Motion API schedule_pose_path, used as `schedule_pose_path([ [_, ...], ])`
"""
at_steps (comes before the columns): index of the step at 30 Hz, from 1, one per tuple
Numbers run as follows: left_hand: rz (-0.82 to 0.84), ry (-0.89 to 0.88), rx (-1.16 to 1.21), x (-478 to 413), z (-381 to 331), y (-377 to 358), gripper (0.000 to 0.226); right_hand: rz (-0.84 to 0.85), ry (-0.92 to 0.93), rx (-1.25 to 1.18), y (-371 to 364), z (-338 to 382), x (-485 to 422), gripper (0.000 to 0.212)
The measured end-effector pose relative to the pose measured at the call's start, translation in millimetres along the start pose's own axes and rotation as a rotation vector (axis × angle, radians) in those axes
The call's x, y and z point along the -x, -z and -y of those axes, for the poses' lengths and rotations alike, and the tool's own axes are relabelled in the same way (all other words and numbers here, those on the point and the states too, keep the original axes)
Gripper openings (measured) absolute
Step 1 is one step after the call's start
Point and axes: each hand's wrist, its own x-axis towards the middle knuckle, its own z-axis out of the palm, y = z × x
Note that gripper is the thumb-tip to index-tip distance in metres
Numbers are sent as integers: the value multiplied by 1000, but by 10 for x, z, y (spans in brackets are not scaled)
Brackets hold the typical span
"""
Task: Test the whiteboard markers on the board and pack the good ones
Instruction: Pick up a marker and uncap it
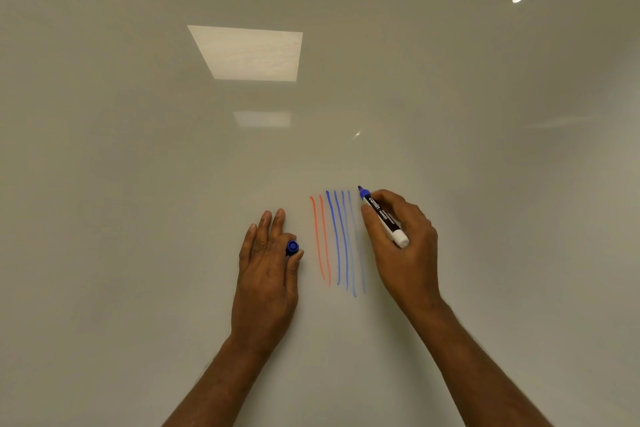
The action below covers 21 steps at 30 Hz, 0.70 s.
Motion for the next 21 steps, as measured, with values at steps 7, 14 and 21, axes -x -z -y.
schedule_pose_path([
  [7, -21, -24, 3, 0, -4, -1, 46, -5, -68, 48, 207, -133, 534, 18],
  [14, 17, 31, 126, 3, -35, 35, 45, 104, -292, 40, 455, -277, 1137, 16],
  [21, -73, 459, 636, 154, -606, 498, 32, 233, -428, -399, 506, 371, 1085, 12],
])
